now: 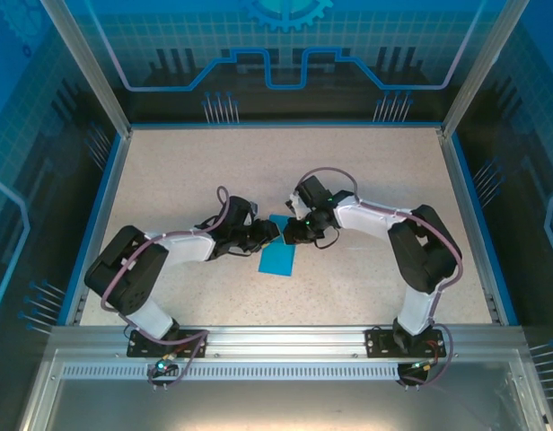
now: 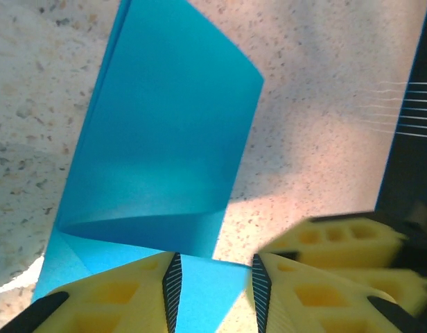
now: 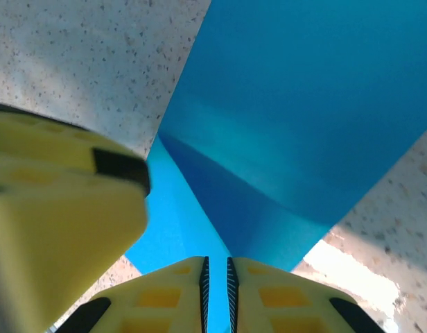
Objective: Fold a paper plane with a square sheet of paper (pick it up from the middle)
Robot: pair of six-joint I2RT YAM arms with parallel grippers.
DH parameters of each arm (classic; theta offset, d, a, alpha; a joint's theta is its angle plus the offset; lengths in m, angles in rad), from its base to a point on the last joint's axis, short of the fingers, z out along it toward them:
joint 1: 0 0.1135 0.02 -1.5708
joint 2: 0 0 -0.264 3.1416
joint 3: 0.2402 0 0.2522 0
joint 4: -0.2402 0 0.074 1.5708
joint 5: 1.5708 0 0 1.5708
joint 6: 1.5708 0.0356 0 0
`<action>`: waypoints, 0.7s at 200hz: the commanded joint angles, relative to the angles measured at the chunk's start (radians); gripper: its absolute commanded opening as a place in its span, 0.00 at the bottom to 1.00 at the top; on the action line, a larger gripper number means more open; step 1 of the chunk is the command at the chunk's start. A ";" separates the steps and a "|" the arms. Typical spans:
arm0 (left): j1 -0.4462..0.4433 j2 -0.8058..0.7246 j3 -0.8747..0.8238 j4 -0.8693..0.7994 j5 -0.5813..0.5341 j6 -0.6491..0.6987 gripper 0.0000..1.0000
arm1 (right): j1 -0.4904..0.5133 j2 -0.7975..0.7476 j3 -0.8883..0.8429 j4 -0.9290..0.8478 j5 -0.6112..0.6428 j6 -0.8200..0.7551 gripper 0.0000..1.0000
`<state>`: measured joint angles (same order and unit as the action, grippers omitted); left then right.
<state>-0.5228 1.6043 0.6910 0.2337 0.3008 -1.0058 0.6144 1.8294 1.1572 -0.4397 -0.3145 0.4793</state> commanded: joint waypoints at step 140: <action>-0.039 0.053 -0.053 -0.008 0.000 -0.117 0.38 | -0.033 0.122 0.001 -0.007 0.002 0.014 0.19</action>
<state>-0.5510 1.6299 0.6300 0.2260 0.2852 -1.1023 0.5888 1.9247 1.1595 -0.4358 -0.3214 0.4828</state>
